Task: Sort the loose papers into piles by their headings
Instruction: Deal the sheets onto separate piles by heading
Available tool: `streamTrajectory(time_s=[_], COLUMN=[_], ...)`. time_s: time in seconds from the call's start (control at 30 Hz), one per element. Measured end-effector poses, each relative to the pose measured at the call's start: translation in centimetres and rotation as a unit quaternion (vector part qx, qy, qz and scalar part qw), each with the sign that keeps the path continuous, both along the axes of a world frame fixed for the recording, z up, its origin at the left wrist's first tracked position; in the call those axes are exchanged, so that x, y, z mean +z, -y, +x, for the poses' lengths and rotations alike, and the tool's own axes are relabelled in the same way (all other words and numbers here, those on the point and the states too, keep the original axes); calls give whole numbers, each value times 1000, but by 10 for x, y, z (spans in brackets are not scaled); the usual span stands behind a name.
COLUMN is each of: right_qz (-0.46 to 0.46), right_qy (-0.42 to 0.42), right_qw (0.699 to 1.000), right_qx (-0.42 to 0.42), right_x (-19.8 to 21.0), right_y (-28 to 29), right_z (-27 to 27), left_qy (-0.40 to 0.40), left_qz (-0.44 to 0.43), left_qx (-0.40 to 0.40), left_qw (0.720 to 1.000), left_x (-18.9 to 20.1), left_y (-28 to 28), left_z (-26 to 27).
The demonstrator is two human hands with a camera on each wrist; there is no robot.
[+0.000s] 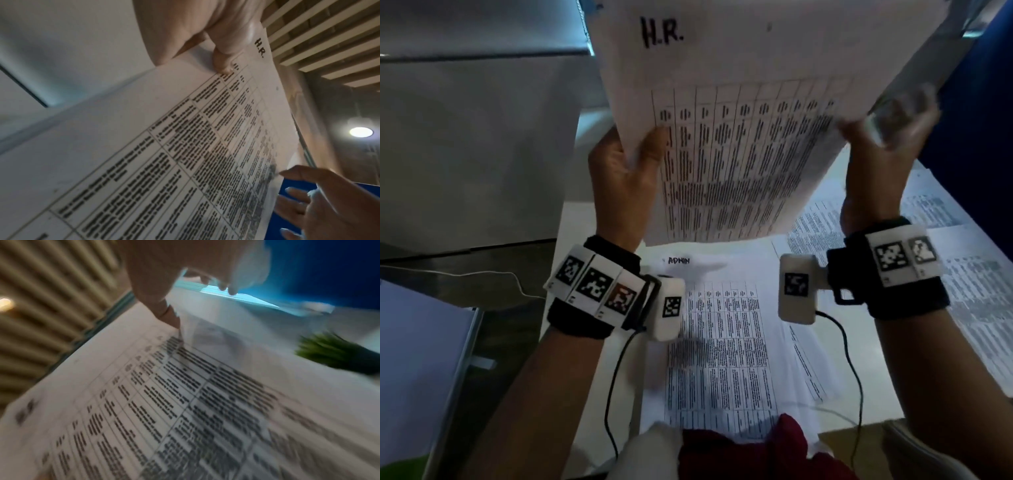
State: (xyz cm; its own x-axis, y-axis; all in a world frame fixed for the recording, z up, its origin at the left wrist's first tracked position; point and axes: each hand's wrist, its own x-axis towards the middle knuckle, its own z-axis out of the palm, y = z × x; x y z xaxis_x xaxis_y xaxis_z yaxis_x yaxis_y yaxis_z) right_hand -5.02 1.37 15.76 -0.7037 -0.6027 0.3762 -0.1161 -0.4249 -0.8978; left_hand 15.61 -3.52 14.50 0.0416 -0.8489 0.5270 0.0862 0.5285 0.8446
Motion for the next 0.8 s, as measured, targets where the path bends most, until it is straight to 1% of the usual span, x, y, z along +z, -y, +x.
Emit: streamTrajectory(time_s=[0.03,0.07,0.17,0.3,0.37,0.43,0.5,0.57,0.63,0.7,0.73,0.8], right_qz=[4,20,47,97,113,117,128,160,213,269,302,378], right_qy=[48,61,55,56,48,22,1,-22,-62,-107,-133,-171], right_qw=[997,995,993,987,985,987,987,982,972,957,944,909], right_qx=[59,75,91,113,118,109,102,96,72,28,1,-40], right_x=[-7,-13,-39,-77,-87,-88,-87,-90,-92,-97,-100,-106], right_y=[-2,-4,-11,-19,-18,-17,-19,-25,-37,-51,-58,-75], right_z=[-1,-1,5,11,4,-8,-25,-46,-69,-96,-110,-139], left_qy=[-6,-7,-8,51,57,59,42,21,15,42,71,134], left_qz=[10,25,87,198,227,224,213,207,230,280,307,360], left_qx=[-18,-28,-45,-57,-49,-29,-15,-10,-1,-4,-7,-23], left_qw=[1000,999,995,977,971,972,976,978,973,959,949,923], left_x=[-2,-5,-29,-73,-82,-75,-61,-48,-47,-58,-68,-91], left_y=[-1,-3,-9,-19,-21,-21,-18,-13,-7,-5,-6,-14], left_z=[0,0,-1,0,-4,-15,-30,-52,-79,-110,-126,-159])
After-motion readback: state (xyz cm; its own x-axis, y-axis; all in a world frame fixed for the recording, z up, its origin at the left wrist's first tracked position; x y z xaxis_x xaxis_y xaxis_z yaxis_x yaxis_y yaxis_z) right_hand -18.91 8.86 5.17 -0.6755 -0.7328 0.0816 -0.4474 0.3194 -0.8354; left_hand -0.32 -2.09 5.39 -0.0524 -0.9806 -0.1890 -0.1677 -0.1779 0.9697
